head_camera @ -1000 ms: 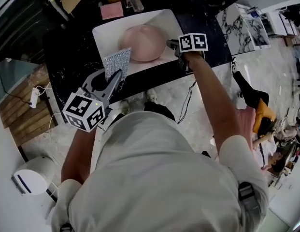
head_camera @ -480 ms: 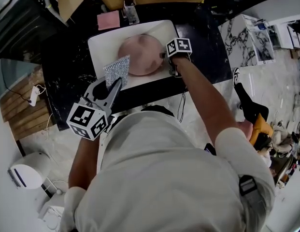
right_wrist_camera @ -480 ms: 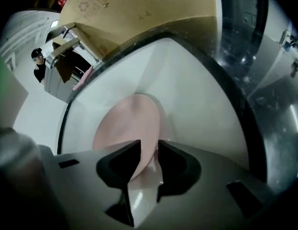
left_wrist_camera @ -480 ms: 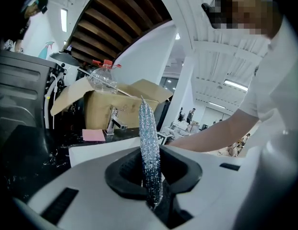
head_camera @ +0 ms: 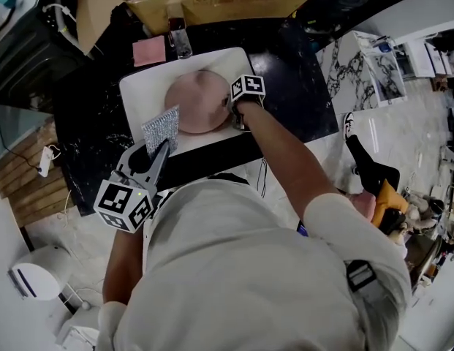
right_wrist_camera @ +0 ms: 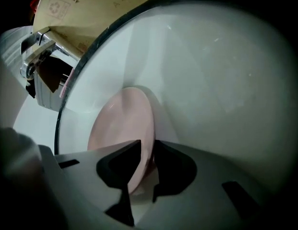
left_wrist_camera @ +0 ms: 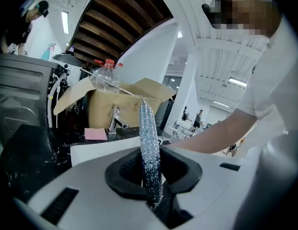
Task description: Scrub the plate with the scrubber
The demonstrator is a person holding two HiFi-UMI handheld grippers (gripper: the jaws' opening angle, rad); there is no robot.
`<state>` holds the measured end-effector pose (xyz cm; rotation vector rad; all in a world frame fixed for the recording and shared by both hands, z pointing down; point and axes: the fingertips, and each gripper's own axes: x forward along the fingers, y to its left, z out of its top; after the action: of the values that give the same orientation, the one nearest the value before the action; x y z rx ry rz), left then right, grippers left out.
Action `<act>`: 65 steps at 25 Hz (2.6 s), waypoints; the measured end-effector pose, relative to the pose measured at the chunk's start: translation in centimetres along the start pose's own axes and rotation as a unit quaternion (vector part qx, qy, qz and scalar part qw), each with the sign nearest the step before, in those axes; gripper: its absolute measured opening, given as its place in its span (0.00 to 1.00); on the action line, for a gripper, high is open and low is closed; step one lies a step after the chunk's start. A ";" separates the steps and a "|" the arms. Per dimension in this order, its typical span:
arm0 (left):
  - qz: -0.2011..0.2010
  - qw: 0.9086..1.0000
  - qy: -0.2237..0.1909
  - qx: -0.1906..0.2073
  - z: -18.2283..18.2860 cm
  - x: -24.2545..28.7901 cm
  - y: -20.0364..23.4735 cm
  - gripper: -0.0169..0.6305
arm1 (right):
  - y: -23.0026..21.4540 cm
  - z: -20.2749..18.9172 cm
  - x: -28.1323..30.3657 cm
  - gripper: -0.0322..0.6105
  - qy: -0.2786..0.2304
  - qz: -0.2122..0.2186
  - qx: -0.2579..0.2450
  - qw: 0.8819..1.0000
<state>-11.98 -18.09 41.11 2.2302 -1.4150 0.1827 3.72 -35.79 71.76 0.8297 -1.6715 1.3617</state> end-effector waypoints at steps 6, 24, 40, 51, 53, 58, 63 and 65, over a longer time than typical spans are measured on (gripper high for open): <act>0.005 1.000 0.002 -0.001 -0.2 0.1 0.3 0.13 | -0.5 0.3 0.0 0.12 -0.013 -0.009 0.009 1.000; -0.050 0.999 0.004 0.013 0.7 1.8 0.0 0.13 | 1.6 1.8 -7.4 0.09 -0.134 0.016 -0.001 0.991; -0.087 0.996 0.024 0.025 1.0 5.3 -2.6 0.13 | 4.3 -1.4 -16.0 0.09 -0.184 0.061 -0.040 0.980; -0.098 0.991 0.087 0.014 -1.6 10.8 -3.3 0.13 | 7.2 -3.1 -18.1 0.08 -0.203 0.100 -0.057 0.972; -0.101 0.990 0.101 0.012 -2.1 11.9 -3.6 0.13 | 7.6 -3.5 -18.1 0.08 -0.206 0.108 -0.055 0.971; -0.106 0.986 0.126 0.006 -2.7 14.1 -4.4 0.13 | 8.1 -4.2 -18.4 0.08 -0.210 0.124 -0.055 0.968; -0.111 0.983 0.144 -0.027 -2.9 15.5 -4.4 0.13 | 8.3 -4.5 -18.9 0.09 -0.217 0.128 -0.066 0.965; -0.115 0.981 0.153 -0.040 -2.9 15.8 -4.3 0.13 | 8.3 -4.5 -19.0 0.09 -0.218 0.126 -0.075 0.965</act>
<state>-0.57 -28.11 47.92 2.1671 -0.9784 0.3664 6.04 -29.68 51.58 0.8957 -2.2589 1.2559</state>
